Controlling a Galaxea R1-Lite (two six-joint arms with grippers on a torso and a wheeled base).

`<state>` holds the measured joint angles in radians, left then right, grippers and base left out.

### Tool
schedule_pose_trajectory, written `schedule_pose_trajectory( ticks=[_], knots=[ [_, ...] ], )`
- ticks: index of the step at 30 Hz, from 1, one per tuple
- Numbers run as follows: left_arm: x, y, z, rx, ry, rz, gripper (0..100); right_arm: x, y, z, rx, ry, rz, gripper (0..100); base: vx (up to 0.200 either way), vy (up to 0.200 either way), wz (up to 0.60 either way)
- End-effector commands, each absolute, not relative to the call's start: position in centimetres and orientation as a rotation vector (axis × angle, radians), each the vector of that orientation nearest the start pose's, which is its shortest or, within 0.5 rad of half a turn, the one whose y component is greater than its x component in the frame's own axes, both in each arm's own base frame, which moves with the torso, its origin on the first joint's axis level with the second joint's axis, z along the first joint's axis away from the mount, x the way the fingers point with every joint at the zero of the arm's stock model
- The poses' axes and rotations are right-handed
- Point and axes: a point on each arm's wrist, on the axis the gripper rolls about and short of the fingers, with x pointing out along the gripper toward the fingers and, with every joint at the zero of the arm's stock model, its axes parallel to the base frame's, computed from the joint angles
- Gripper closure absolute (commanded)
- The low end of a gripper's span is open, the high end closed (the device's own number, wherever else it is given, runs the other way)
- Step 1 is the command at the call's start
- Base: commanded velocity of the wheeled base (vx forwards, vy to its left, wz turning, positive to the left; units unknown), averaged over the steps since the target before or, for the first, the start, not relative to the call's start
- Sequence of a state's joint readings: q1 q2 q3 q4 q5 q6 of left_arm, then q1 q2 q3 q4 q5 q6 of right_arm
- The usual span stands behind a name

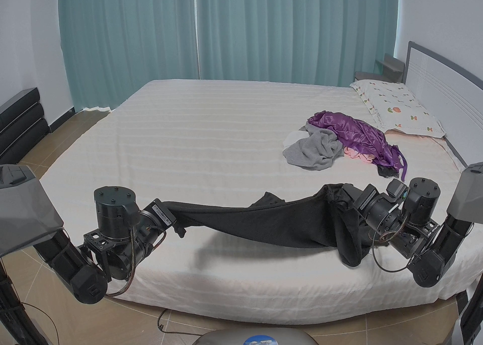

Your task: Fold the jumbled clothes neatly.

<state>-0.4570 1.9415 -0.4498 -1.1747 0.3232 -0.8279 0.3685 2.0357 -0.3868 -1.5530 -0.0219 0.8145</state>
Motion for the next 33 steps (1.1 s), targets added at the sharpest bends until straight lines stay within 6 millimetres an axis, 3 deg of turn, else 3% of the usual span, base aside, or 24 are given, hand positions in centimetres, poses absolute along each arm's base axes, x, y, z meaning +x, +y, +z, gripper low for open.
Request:
schedule_pose_trajectory(
  ticks=[1, 12, 33],
  knots=[
    [26.71, -12.34, 7.92, -0.7, 0.33, -0.002, 100, 27.9, 10.76, 7.82, 0.787, 0.221, 0.294, 100, 0.0, 0.2, 0.0],
    [26.77, -12.22, 7.94, -0.701, 0.327, 0.001, 100, 27.85, 10.74, 7.89, 0.788, 0.219, 0.293, 100, 0.0, 0.2, 0.0],
    [26.71, -12.0, 7.91, -0.7, 0.329, 0.005, 100, 27.86, 10.78, 7.8, 0.787, 0.222, 0.292, 100, 0.0, 0.0, 0.0]
  ],
)
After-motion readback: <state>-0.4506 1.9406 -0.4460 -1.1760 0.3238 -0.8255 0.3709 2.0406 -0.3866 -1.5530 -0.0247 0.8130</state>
